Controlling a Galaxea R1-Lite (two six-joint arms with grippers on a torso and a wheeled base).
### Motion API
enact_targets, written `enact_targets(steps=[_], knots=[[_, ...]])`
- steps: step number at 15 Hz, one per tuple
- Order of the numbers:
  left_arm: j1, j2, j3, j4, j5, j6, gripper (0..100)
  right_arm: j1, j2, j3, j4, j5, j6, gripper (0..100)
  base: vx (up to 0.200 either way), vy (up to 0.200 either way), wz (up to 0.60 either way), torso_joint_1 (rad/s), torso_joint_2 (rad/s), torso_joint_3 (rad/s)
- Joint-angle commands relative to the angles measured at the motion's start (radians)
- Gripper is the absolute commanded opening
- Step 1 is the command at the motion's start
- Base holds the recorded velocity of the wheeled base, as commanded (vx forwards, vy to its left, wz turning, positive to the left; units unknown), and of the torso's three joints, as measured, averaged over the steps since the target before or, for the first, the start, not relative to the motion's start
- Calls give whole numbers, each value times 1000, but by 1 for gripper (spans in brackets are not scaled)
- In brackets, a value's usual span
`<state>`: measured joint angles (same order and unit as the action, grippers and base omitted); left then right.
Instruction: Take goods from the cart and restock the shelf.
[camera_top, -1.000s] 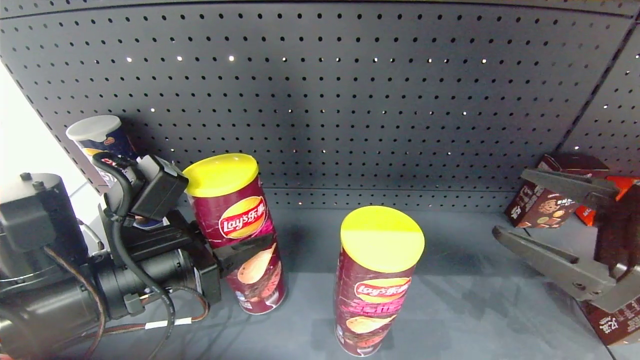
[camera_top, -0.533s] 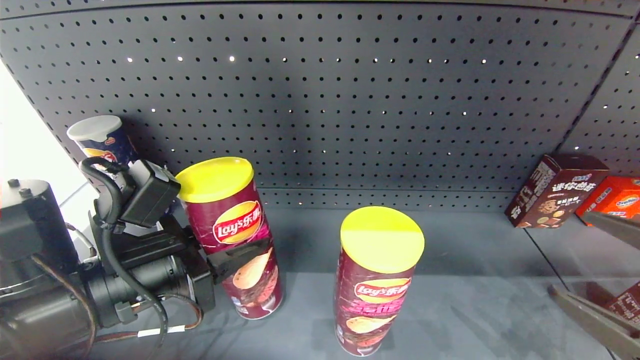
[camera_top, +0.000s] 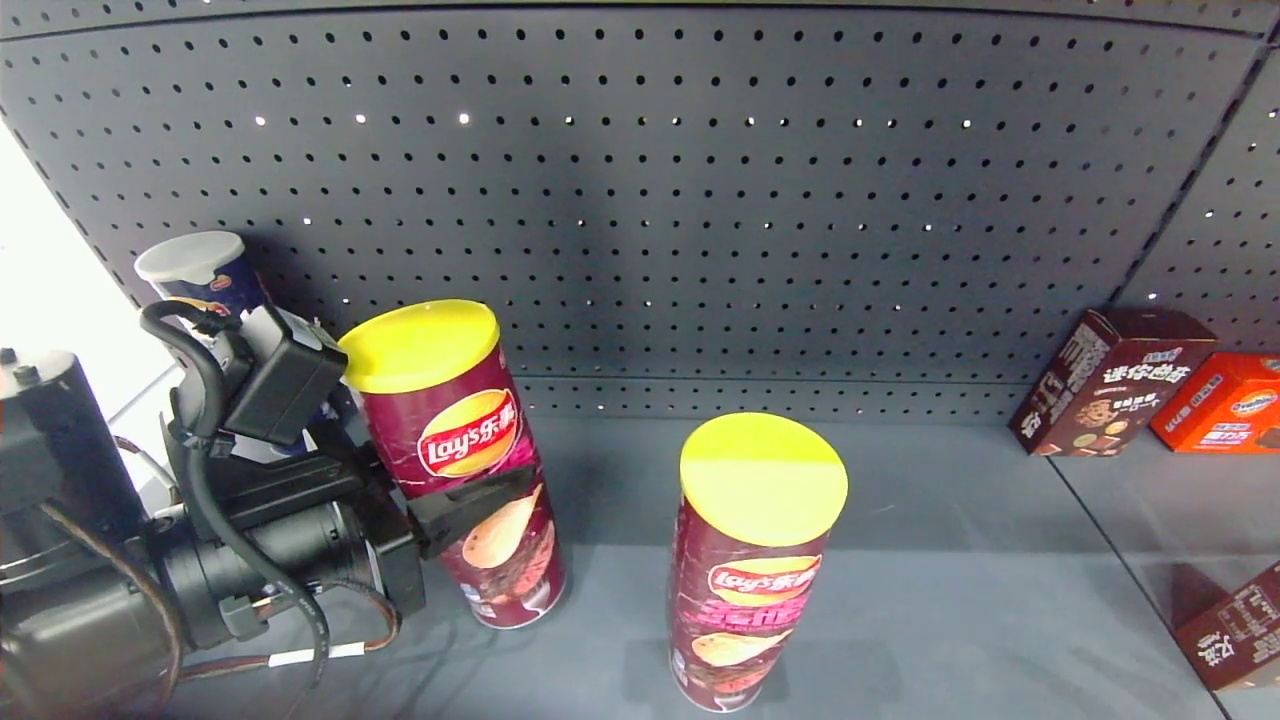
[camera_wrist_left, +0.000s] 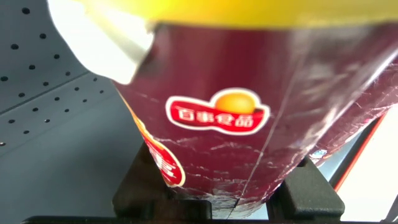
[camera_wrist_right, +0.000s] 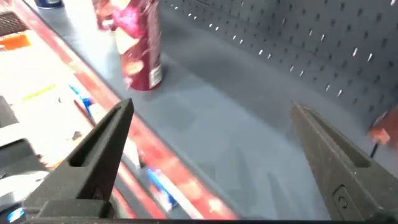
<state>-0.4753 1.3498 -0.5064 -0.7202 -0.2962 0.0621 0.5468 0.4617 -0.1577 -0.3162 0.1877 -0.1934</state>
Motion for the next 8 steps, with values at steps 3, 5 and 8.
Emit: enact_targets(steps=[3, 5, 8], knots=[[0, -6, -14, -1, 0, 1, 0, -51, -186, 124, 11, -7, 42, 100, 0, 0, 0, 0, 0, 0], [0, -18, -4, 1, 0, 1, 0, -71, -232, 158, 31, -5, 77, 100, 0, 0, 0, 0, 0, 0], [0, -20, -8, 1, 0, 1, 0, -119, -462, 102, 384, -5, 124, 100, 0, 0, 0, 0, 0, 0]])
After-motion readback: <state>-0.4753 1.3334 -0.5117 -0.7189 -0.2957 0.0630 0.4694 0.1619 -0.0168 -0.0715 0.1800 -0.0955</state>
